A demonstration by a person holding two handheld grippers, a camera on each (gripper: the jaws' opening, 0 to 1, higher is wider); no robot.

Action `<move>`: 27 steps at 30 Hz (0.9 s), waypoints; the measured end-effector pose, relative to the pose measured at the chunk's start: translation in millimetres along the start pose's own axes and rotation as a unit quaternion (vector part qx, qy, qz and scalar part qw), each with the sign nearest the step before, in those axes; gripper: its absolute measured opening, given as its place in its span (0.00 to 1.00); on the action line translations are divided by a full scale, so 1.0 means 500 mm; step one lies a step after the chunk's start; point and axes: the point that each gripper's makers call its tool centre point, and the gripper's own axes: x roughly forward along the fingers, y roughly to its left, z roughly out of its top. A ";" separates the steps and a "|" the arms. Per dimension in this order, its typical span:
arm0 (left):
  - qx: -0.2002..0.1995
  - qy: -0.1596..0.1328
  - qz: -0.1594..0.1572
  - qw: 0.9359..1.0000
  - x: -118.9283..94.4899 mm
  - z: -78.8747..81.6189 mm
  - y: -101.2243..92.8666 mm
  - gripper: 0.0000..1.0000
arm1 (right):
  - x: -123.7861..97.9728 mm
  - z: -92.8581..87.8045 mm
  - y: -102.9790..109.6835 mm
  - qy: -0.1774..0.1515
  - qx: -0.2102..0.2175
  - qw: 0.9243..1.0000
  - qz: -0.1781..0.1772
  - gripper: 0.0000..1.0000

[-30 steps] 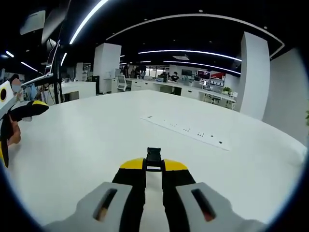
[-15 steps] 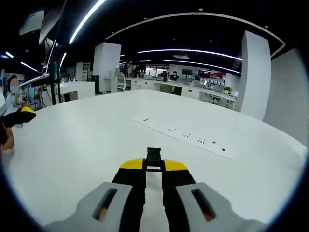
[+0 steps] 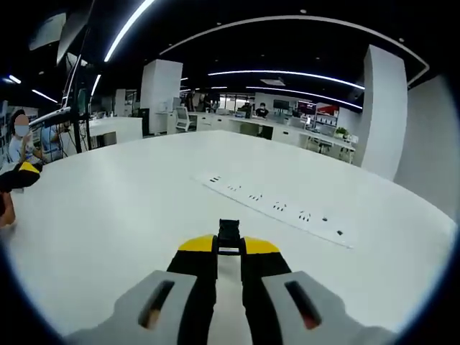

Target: Snap the two parts of the plastic buckle together until the buckle closes and remains connected.

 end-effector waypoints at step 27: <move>0.009 0.007 -0.008 1.000 0.006 -0.005 -0.003 1.00 | 0.019 -0.019 -0.009 0.027 0.004 1.000 -0.007 0.09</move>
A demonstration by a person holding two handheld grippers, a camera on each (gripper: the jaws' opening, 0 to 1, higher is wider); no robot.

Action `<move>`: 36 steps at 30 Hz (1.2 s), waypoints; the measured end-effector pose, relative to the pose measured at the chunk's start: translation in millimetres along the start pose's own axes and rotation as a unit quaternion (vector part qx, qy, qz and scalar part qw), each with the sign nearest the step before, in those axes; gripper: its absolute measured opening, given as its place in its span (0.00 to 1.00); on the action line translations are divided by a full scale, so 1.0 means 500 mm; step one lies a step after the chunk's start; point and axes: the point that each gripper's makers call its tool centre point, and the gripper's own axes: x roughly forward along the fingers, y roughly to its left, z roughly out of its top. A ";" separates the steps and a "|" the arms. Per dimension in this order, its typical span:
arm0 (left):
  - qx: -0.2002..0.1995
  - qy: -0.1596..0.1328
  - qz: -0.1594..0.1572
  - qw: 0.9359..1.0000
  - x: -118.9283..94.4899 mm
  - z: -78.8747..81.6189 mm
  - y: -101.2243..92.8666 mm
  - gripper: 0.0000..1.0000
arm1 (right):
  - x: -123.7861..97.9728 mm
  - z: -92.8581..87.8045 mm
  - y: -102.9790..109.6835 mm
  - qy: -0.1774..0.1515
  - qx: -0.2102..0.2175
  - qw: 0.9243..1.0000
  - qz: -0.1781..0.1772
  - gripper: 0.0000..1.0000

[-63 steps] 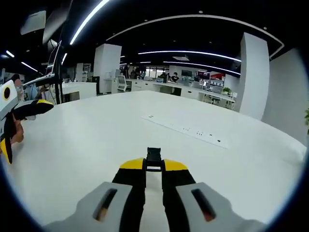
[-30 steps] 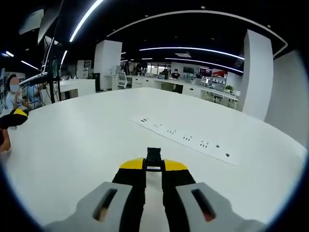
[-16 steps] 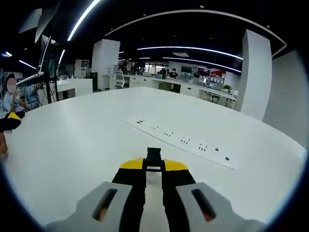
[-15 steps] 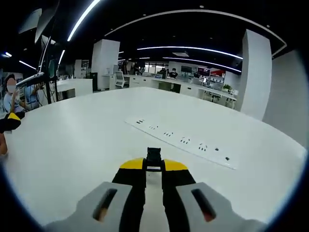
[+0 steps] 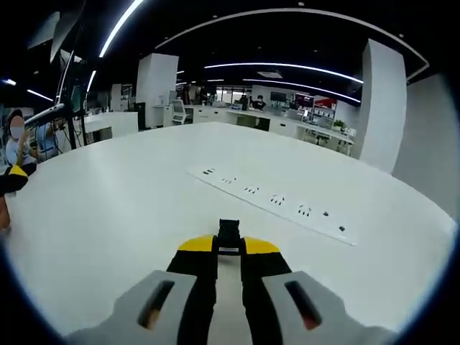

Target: Snap the two parts of the plastic buckle together until the buckle closes and remains connected.

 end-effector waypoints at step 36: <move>0.003 0.010 -0.004 1.000 0.003 -0.010 -0.007 1.00 | 0.006 -0.017 0.005 0.011 -0.005 1.000 0.009 0.10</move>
